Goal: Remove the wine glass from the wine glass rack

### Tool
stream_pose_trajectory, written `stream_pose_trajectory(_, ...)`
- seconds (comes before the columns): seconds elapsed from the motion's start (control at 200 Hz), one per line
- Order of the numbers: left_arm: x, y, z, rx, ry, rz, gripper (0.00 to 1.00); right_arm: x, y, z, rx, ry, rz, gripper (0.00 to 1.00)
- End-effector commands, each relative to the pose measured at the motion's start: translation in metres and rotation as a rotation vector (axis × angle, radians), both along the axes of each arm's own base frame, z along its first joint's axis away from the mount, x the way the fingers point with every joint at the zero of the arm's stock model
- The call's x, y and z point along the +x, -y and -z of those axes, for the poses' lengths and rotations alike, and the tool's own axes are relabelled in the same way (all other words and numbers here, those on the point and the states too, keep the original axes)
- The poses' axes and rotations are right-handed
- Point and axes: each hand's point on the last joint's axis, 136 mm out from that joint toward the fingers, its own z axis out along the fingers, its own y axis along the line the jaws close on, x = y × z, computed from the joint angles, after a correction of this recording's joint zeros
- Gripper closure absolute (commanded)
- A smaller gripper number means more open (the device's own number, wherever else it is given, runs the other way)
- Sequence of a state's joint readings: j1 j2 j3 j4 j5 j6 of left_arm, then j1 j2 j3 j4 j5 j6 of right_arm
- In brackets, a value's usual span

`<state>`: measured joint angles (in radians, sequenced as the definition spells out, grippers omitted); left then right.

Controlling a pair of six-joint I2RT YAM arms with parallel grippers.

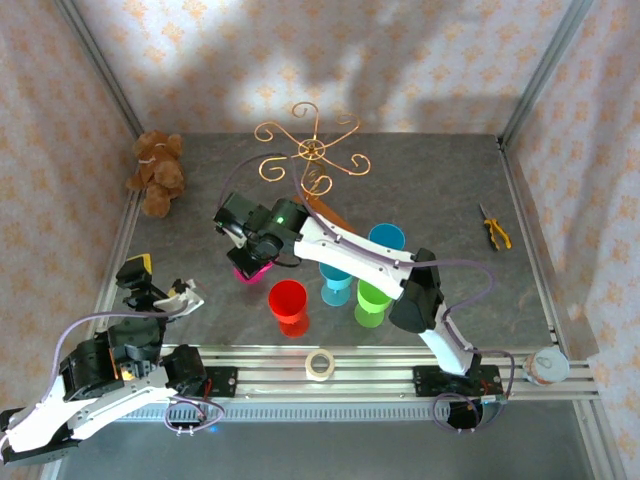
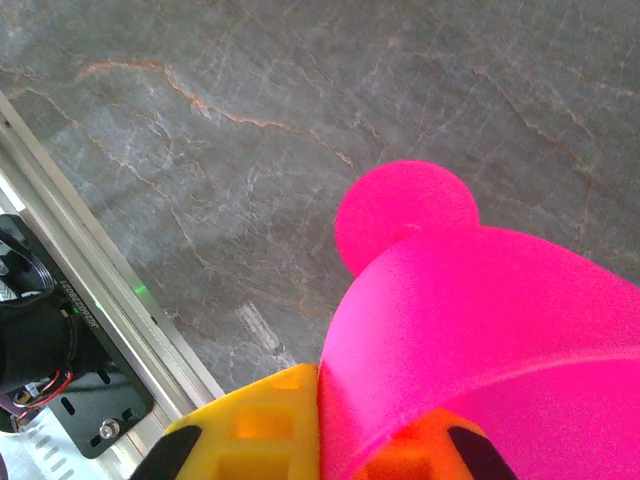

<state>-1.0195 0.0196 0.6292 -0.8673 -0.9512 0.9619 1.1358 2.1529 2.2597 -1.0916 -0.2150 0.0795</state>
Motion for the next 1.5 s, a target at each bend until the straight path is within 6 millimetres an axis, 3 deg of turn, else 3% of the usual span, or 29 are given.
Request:
stream_pose_trajectory(0.0,-0.003,-0.009,-0.011,-0.039,0.029,-0.028,0.01,0.007,0.005,-0.010,0.012,0.030,0.046,1.00)
stream_pose_trajectory(0.38,-0.004,-0.009,-0.017,-0.063,0.039,-0.014,0.01,0.009,0.018,0.016,-0.102,0.012,0.083,1.00)
stream_pose_trajectory(1.497,-0.002,-0.005,-0.023,-0.063,0.062,-0.004,0.01,-0.007,0.027,0.037,-0.202,-0.051,0.022,1.00)
